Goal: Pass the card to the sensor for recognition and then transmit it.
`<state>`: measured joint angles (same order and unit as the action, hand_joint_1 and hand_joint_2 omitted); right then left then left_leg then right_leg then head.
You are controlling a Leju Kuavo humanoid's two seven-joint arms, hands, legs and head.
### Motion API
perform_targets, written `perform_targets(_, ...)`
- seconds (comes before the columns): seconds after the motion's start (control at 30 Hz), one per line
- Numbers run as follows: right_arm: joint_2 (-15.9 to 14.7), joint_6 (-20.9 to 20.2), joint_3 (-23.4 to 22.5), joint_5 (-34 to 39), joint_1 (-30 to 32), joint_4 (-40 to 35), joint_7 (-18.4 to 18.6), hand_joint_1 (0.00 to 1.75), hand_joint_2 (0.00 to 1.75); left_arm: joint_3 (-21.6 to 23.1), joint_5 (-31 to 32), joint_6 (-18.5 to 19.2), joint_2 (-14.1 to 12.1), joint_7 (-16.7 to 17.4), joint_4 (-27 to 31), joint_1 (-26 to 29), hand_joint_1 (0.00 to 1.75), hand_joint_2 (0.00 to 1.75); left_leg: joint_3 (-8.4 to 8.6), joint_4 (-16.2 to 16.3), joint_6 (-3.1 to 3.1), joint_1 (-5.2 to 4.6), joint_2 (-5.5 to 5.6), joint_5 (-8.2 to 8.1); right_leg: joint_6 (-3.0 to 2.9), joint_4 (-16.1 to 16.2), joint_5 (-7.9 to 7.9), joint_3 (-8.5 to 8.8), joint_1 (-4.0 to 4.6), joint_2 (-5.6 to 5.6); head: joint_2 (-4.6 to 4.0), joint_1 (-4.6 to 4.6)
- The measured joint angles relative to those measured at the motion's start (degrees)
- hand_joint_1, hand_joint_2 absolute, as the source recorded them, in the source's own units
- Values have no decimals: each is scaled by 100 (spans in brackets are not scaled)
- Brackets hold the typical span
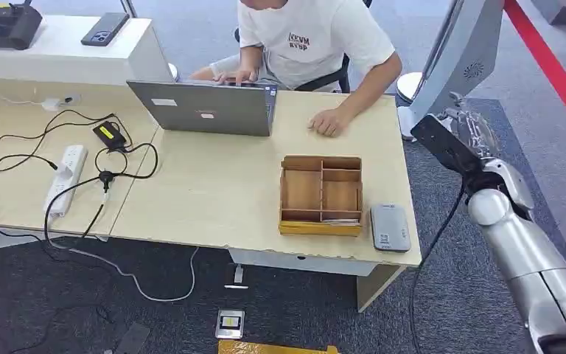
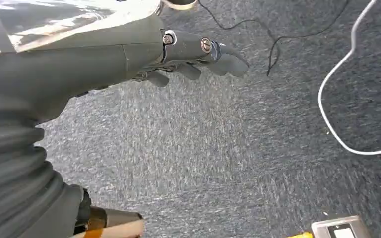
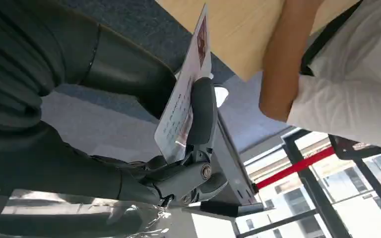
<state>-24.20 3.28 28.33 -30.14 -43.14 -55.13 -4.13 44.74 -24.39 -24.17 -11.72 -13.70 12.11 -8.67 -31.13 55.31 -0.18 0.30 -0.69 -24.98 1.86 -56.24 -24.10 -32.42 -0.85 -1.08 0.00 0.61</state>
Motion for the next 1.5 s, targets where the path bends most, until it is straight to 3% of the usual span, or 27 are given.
perform_targets(0.33,-262,-277,-72,-2,827,-1103,319,175,175,-39,-94,4,0,20,-13,43,0,175,1,-1,-1,2,0,1,-1,-1,1,1,3,0,0,-2)
perform_targets(0.67,-269,-516,-59,-149,1174,-1459,490,175,175,-79,-94,26,0,48,-26,42,0,175,0,-1,-1,2,0,1,-1,-1,1,1,3,0,0,-2)
perform_targets(1.5,-347,-214,-66,-404,1406,-528,323,175,175,-127,-116,37,0,216,-31,40,0,175,0,-1,-1,2,0,1,-1,0,1,0,3,0,0,-2)
